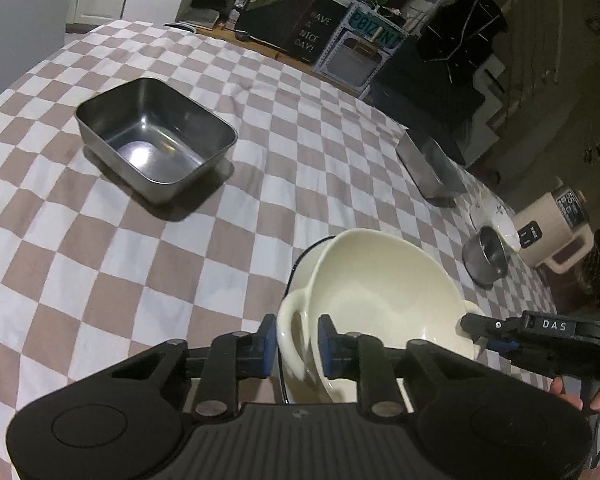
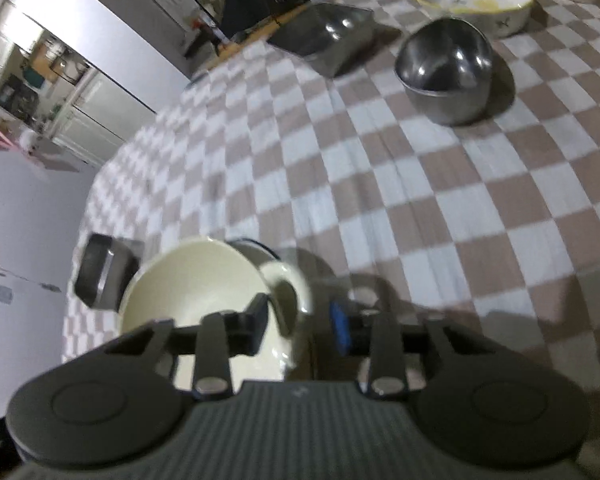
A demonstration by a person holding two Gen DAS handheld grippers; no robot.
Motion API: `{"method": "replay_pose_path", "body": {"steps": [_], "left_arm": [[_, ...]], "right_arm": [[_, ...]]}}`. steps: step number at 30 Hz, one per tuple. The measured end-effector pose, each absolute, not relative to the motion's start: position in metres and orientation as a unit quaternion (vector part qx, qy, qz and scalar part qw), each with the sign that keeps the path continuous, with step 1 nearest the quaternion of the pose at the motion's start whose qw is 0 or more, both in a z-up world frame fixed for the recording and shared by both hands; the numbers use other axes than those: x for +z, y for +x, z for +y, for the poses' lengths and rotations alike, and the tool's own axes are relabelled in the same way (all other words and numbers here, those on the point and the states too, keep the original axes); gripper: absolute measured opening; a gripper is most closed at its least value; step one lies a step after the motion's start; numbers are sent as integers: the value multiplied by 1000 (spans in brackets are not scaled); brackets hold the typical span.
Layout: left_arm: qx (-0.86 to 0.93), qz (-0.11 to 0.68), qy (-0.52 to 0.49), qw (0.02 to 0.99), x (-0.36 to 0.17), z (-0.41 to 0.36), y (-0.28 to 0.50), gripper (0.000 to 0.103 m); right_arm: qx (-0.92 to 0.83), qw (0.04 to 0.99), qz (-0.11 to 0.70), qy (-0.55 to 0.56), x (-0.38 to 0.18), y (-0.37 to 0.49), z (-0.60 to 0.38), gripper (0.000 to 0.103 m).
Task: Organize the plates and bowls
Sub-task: 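Open both tools and release the cream bowl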
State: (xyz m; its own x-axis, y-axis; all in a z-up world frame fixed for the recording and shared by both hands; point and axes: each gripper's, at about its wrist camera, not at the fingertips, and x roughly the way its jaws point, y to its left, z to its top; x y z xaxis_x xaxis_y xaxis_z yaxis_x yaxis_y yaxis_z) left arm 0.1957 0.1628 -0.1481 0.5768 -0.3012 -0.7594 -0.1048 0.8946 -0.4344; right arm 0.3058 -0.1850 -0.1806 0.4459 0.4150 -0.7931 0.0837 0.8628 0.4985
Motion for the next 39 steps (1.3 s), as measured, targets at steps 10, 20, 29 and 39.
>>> {"method": "replay_pose_path", "body": {"steps": [10, 20, 29, 39], "left_arm": [[-46, 453, -209, 865, -149, 167, 200, 11], [-41, 456, -190, 869, -144, 163, 199, 12], [-23, 467, -170, 867, -137, 159, 195, 54], [8, 448, -152, 881, -116, 151, 184, 100]], "right_arm": [[92, 821, 522, 212, -182, 293, -181, 28], [94, 822, 522, 207, -183, 286, -182, 28], [102, 839, 508, 166, -169, 278, -176, 51], [112, 863, 475, 128, -155, 267, -177, 98]]}}
